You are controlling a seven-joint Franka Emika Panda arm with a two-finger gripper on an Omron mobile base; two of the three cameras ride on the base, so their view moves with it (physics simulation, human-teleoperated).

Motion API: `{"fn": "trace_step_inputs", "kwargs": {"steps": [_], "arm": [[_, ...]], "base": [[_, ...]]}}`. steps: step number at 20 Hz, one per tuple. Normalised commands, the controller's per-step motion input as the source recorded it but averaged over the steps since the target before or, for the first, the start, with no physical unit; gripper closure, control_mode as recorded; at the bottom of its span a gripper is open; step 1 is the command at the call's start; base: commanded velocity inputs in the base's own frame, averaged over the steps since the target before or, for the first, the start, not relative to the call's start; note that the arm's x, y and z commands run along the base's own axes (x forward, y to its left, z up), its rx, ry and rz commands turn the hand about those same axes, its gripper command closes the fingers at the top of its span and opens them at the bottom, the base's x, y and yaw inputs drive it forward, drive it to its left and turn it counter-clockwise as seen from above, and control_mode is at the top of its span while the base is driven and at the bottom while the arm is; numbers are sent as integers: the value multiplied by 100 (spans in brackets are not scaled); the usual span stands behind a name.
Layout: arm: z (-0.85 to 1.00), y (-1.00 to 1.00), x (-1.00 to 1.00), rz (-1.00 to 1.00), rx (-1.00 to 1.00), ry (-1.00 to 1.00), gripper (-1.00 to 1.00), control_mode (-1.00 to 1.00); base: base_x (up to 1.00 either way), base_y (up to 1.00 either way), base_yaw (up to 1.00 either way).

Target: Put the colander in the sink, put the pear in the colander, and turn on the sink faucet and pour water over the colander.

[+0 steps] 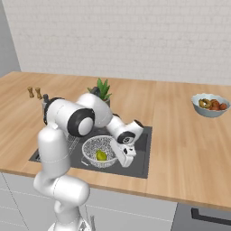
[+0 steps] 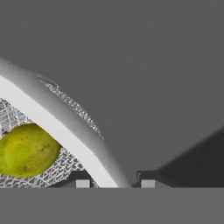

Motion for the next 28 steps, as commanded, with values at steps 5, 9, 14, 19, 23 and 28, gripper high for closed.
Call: {"fn": "trace_step_inputs", "kwargs": {"steps": [5, 9, 14, 19, 23, 28], "arm": [[-20, 11, 6, 1, -15, 0, 100, -100], [-12, 9, 7, 1, -11, 0, 100, -100], [2, 13, 0, 1, -2, 0, -100, -100], [7, 2, 0, 0, 0, -2, -100, -100], [6, 0, -1, 0, 0, -6, -100, -100], [21, -10, -6, 0, 0, -1, -100, -100]], "base": [[0, 0, 0], [0, 0, 0], [0, 0, 0], [0, 0, 0], [0, 0, 0], [0, 0, 0]]}}
